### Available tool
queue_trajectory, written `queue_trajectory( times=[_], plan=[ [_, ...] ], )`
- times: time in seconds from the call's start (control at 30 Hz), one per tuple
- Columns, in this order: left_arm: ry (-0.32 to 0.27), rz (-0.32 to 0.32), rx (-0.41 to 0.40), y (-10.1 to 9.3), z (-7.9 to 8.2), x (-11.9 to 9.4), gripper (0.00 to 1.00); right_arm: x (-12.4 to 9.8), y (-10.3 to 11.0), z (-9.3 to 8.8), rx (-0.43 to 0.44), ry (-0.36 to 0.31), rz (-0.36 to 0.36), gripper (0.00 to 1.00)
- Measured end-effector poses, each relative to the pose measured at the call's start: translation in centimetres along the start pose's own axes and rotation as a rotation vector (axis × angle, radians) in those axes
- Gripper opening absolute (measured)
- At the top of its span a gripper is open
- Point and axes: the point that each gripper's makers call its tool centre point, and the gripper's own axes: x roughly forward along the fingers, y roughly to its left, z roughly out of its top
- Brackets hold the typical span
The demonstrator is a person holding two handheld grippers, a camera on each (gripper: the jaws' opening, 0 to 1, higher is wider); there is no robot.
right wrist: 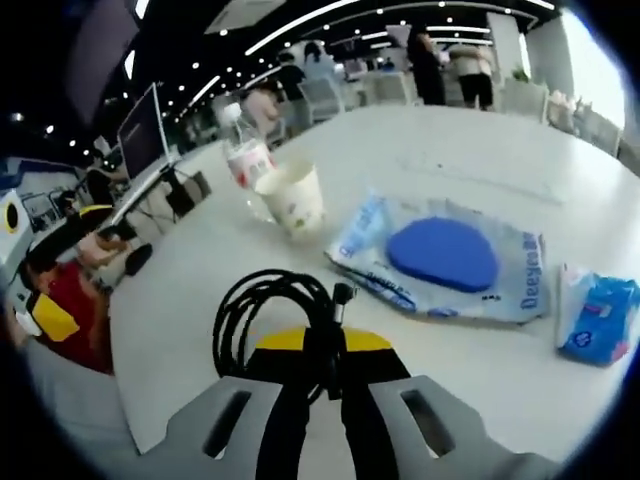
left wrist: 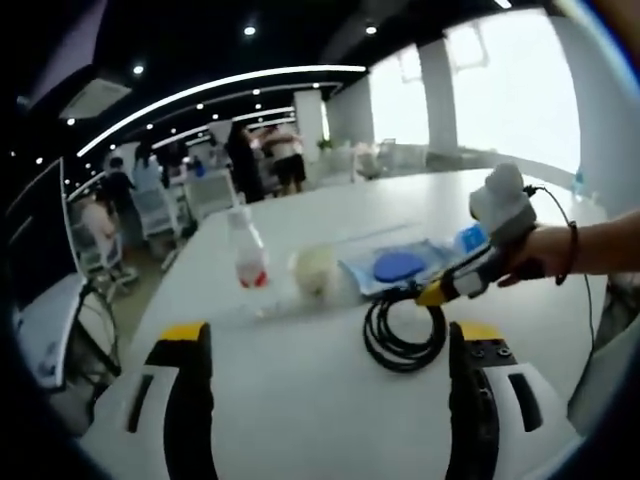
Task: Arrange the tabletop items into an orderly group along one side of the table until the central work area is clear of visible clutter.
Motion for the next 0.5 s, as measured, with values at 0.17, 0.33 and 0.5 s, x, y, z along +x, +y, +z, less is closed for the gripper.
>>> queue_trajectory(
  times=[0.17,0.33,0.5],
  plan=[
    [-0.010,-0.009,-0.001,-0.2,0.2,-0.1,0.98,-1.6,-0.1,0.9,0.002,-0.028,-0.006,0.09],
    [-0.007,-0.026,-0.010,-0.6,0.2,0.0,0.98,-3.1,-0.5,1.7,0.022,-0.055,-0.029,0.09],
    [-0.010,-0.040,-0.008,-1.0,0.2,0.0,0.99,-4.7,-0.9,2.4,0.062,-0.081,-0.045,0.09]
  ],
)
